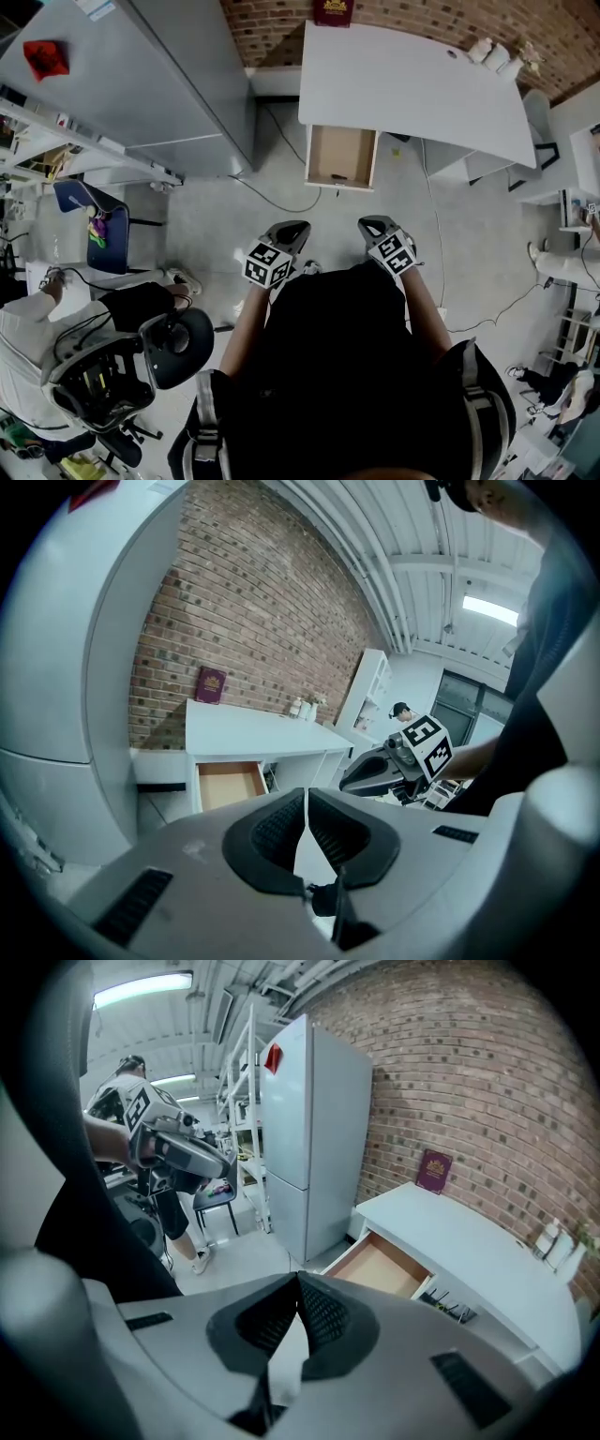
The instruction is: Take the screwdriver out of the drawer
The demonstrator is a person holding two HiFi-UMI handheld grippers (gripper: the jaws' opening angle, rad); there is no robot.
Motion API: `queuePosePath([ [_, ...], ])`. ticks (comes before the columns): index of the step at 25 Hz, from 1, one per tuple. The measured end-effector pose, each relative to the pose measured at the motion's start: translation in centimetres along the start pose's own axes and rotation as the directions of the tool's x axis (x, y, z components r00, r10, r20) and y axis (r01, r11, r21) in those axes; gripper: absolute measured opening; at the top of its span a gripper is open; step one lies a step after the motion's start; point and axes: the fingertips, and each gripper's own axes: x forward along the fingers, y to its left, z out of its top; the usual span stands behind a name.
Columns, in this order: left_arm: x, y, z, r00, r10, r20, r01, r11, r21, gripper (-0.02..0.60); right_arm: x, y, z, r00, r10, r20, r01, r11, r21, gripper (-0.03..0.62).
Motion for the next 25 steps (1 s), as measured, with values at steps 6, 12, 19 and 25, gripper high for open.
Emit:
queuePosePath([
  [6, 0.0, 1.2, 0.9, 0.994, 0.089, 0.059, -0.086, 0.994, -0.06, 0.021, 1.2, -1.9, 0.9, 0.998, 0.055, -0.013, -0.056, 0.995, -0.084, 0.055],
  [12, 0.9, 2.8, 1.9, 0.975, 0.201, 0.097, -0.187, 0.973, -0.133, 0.022, 3.1, -4.7, 1.7, 0.987, 0.145, -0.067, -0.156, 0.965, -0.212, 0.055],
  [19, 3.0, 4.9, 4.1, 0.941, 0.307, 0.14, -0.276, 0.939, -0.204, 0.023, 5.8, -9.3, 4.0, 0.969, 0.218, -0.113, -0.243, 0.915, -0.323, 0.055],
  [25, 5.0, 6.0, 4.3, 0.912, 0.383, 0.147, -0.337, 0.904, -0.262, 0.023, 7.8, -11.0, 4.4, 0.946, 0.292, -0.142, -0.324, 0.86, -0.394, 0.055],
])
